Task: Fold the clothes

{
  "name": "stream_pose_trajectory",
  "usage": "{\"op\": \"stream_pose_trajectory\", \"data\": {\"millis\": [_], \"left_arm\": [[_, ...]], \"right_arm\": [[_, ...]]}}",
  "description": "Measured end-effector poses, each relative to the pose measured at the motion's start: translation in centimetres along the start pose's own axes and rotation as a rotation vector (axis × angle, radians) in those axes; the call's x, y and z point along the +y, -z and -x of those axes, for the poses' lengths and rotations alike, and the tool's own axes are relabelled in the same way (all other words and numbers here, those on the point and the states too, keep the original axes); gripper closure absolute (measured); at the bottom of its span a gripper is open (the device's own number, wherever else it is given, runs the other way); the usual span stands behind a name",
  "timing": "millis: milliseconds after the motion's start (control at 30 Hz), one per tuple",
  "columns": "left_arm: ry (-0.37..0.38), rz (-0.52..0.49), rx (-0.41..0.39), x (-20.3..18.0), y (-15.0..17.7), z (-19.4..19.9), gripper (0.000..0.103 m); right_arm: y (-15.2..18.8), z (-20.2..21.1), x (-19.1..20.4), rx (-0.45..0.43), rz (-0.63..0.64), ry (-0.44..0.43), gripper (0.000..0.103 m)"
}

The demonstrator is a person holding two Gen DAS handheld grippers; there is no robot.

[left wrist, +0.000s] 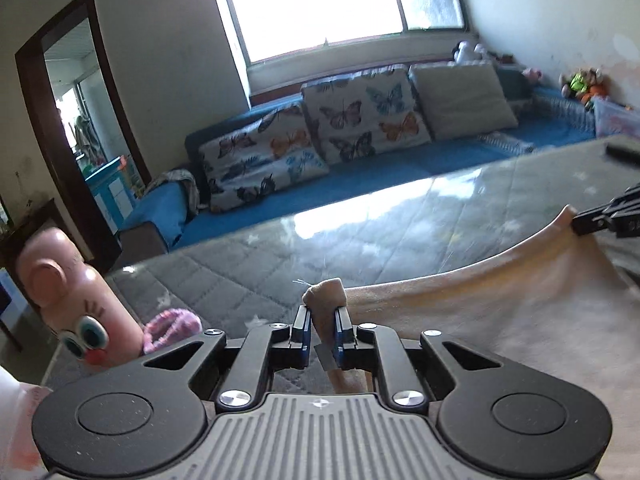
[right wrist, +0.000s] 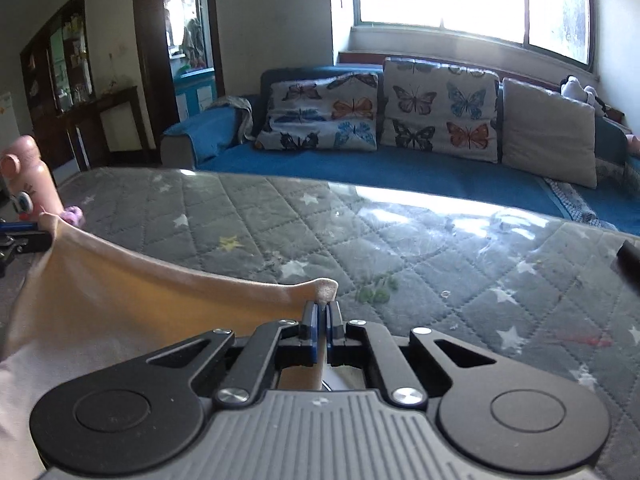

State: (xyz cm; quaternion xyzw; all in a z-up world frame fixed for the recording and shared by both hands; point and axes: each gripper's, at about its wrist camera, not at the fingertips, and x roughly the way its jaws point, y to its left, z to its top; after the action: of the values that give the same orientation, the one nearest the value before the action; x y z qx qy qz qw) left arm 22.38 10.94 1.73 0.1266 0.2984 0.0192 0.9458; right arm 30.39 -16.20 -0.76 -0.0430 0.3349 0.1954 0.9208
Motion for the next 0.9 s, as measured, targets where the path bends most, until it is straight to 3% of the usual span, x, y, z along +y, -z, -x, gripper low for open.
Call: {"op": "stream_pose_trajectory", "data": {"millis": [100,200,333,533,633,900], "left_arm": [[-0.001,0.014,0.053,0.0,0.6,-1.5,0.087],[-0.01,0.008,0.053,0.1,1.0,-0.8,0.086],[0.01,0.022,0.046,0.4,1.4,1.9,0.082],[0.11,-0.002,0.041,-1.3,3.2,7.3,0.08],[0.167,-0.004,0.053,-2.6,4.9,9.6,0.08],[0.221,-0.039,0.058,-5.1,9.2,13.7,0.08]], "right_arm": [[0.0,-1.6,0.1,0.046,-0.002,0.004,0.097],[0.0,-1.3,0.3,0.057,0.016,0.001,0.092],[0.0,0.7,0.6,0.062,0.046,-0.019,0.091],[0.9,4.7,2.4,0.094,0.099,-0.111,0.086],[2.2,7.0,4.3,0.119,0.16,-0.166,0.078],[7.9,11.4,9.3,0.197,0.281,-0.294,0.075]]}}
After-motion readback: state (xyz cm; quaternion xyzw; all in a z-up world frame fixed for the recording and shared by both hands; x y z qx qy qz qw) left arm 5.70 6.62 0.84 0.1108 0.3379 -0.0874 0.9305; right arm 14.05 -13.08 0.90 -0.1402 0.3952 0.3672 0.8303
